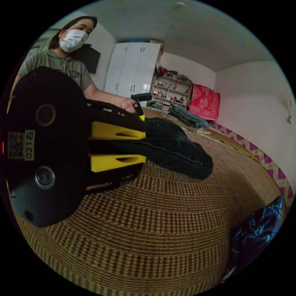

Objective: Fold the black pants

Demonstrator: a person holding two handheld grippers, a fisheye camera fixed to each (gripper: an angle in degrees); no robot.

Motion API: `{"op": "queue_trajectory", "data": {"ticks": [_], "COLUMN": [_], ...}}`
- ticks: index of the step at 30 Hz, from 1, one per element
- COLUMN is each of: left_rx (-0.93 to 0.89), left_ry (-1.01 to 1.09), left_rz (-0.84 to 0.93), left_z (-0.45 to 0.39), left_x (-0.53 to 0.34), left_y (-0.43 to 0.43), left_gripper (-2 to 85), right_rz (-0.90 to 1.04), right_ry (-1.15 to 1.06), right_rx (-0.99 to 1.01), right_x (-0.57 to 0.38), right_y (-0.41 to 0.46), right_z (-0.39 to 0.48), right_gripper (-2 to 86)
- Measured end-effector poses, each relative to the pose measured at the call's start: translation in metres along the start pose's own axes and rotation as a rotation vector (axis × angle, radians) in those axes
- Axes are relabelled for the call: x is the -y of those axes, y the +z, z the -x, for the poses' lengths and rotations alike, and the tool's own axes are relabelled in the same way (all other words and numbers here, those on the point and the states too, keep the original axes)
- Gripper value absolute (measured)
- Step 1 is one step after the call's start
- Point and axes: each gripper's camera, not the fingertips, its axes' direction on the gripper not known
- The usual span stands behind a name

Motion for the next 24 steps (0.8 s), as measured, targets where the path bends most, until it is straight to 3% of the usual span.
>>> {"op": "queue_trajectory", "data": {"ticks": [5,10,18,21,24], "left_rx": [-0.096,-0.089,0.000,0.098,0.040], "left_ry": [0.191,0.306,0.291,0.176,0.131], "left_rz": [-0.076,-0.033,-0.025,-0.008,0.012], "left_z": [-0.077,-0.155,-0.251,-0.231,-0.198], "left_x": [0.033,0.123,0.279,0.281,0.256], "left_y": [-0.026,0.026,0.186,0.222,0.226], "left_gripper": [4.9,5.0,5.0,0.3,-0.7], "right_rz": [-0.036,-0.157,-0.383,-0.367,-0.296], "right_ry": [-0.095,-0.166,-0.050,0.078,0.101], "right_rx": [0.092,-0.007,-0.427,-0.704,-0.850], "right_x": [0.010,0.049,0.164,0.193,0.196], "right_y": [-0.048,-0.156,-0.316,-0.310,-0.282], "right_z": [0.022,0.040,0.057,0.042,0.032], "right_gripper": [6.4,6.3,9.8,13.1,12.6]}}
